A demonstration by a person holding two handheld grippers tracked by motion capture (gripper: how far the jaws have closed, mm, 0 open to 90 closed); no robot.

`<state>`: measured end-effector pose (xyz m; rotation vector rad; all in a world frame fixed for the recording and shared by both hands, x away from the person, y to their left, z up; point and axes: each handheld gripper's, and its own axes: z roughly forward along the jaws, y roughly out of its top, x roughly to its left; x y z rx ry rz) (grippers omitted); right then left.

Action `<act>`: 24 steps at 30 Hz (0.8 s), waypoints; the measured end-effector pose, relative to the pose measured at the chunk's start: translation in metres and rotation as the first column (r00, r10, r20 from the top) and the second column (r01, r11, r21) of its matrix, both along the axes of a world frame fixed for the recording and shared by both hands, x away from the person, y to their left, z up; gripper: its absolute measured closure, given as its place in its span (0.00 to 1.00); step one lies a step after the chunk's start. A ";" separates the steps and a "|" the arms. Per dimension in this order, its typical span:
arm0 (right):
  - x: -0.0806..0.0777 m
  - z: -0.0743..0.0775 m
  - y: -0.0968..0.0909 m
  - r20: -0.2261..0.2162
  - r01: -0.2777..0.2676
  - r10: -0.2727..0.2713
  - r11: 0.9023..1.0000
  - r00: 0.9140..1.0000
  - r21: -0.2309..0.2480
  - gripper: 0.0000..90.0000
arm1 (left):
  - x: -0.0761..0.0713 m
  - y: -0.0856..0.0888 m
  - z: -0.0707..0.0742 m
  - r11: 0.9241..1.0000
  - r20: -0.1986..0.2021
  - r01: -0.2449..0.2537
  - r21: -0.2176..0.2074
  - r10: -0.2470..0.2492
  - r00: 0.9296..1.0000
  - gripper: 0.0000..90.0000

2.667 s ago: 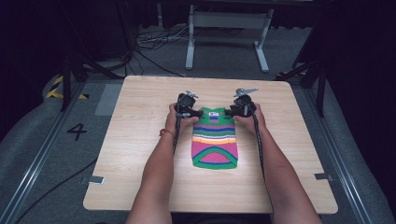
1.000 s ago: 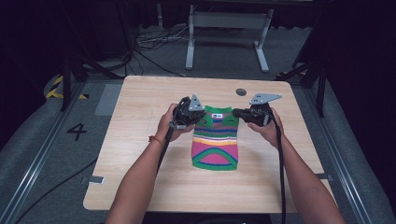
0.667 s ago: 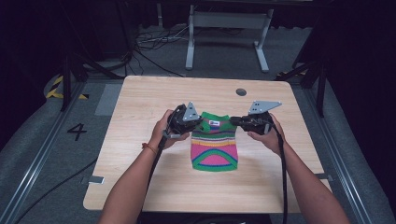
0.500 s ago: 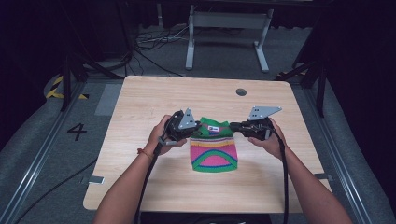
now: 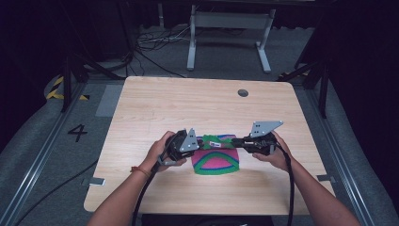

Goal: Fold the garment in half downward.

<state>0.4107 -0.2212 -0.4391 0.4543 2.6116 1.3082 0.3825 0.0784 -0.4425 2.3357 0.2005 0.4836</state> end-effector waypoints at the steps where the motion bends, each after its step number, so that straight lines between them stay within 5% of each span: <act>1: -0.002 -0.002 -0.002 -0.005 -0.001 0.001 1.000 1.000 -0.006 0.95 | -0.002 -0.001 -0.001 1.000 0.005 0.008 0.009 -0.008 1.000 0.90; 9: -0.015 -0.015 -0.008 -0.026 -0.024 0.023 0.999 0.999 -0.033 0.94 | -0.018 -0.002 -0.020 0.997 -0.062 0.060 0.058 -0.056 0.996 0.85; 19: -0.034 -0.018 -0.011 -0.011 -0.026 0.025 0.997 1.000 -0.070 0.83 | -0.031 0.000 -0.021 0.999 -0.141 -0.036 -0.017 0.033 0.990 0.71; 24: -0.034 -0.031 -0.004 -0.031 -0.033 0.030 0.995 0.999 -0.090 0.83 | -0.034 -0.010 -0.034 0.999 -0.165 -0.021 0.024 0.025 0.986 0.73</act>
